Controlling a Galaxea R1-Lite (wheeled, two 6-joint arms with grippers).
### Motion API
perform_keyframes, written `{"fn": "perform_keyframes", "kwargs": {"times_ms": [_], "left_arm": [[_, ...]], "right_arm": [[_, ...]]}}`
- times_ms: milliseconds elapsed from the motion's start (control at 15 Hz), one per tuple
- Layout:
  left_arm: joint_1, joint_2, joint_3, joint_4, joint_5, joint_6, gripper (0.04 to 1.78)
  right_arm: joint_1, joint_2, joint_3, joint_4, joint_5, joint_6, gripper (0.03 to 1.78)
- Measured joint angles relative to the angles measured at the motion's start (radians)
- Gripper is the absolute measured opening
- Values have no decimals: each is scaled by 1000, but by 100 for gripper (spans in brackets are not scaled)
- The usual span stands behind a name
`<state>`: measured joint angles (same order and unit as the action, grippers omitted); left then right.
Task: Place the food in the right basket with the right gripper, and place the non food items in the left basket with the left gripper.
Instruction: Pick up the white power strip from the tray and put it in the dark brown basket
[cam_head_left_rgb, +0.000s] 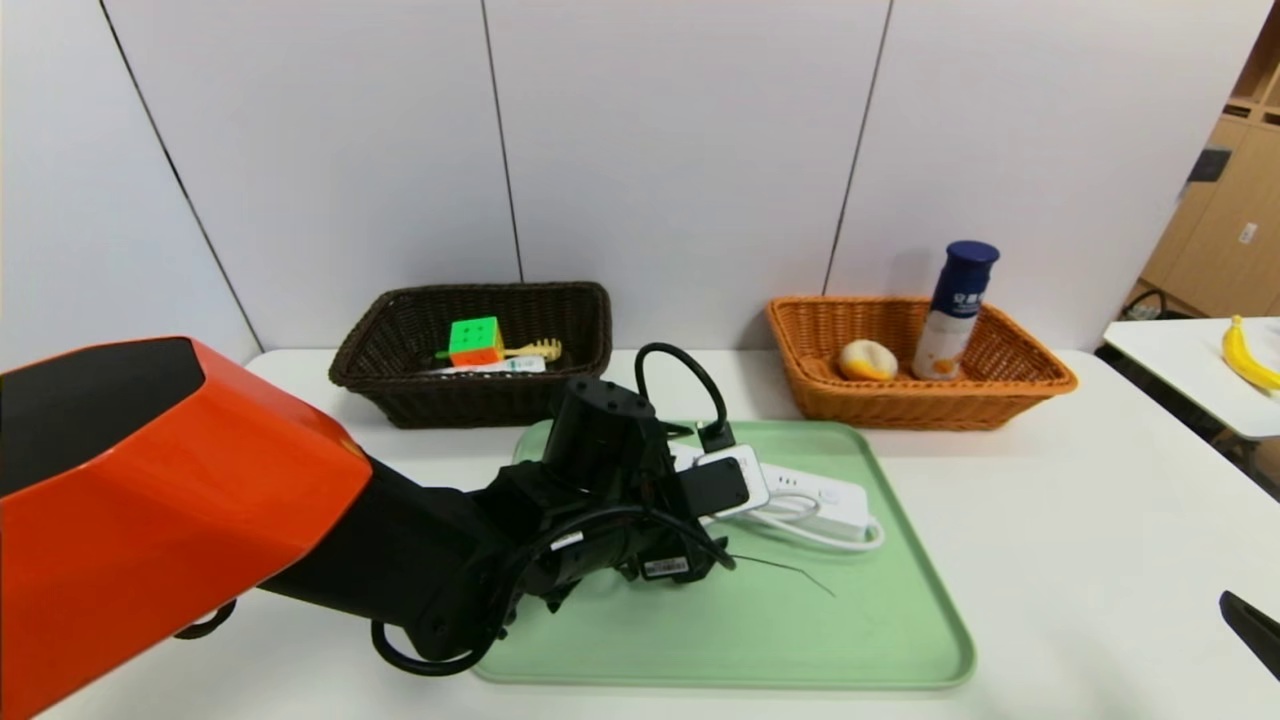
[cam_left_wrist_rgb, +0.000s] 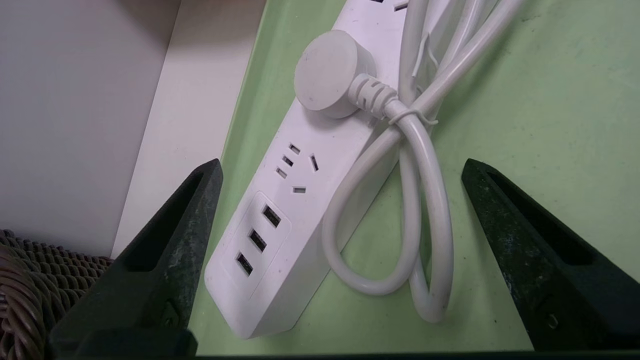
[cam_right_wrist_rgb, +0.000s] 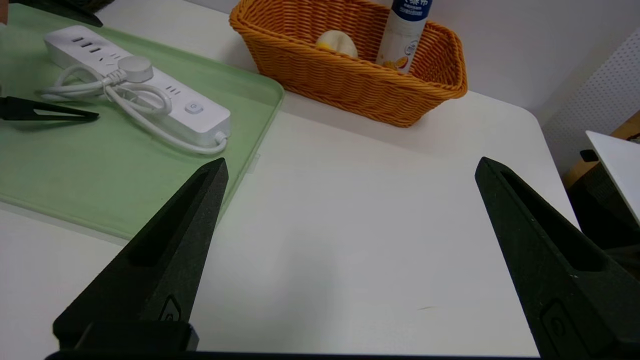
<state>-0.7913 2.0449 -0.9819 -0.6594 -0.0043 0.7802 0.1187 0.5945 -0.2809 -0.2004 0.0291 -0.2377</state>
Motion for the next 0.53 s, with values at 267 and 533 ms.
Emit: {"fn": "perform_keyframes", "kwargs": {"times_ms": [267,533], "left_arm": [[-1,-12,37,-4,0,1,169],[-2,-18,50,0,-1,2,154]], "right_arm": [[0,-1,0,0,-2,0,171],[1,-3,0,0,-2,0,171]]}}
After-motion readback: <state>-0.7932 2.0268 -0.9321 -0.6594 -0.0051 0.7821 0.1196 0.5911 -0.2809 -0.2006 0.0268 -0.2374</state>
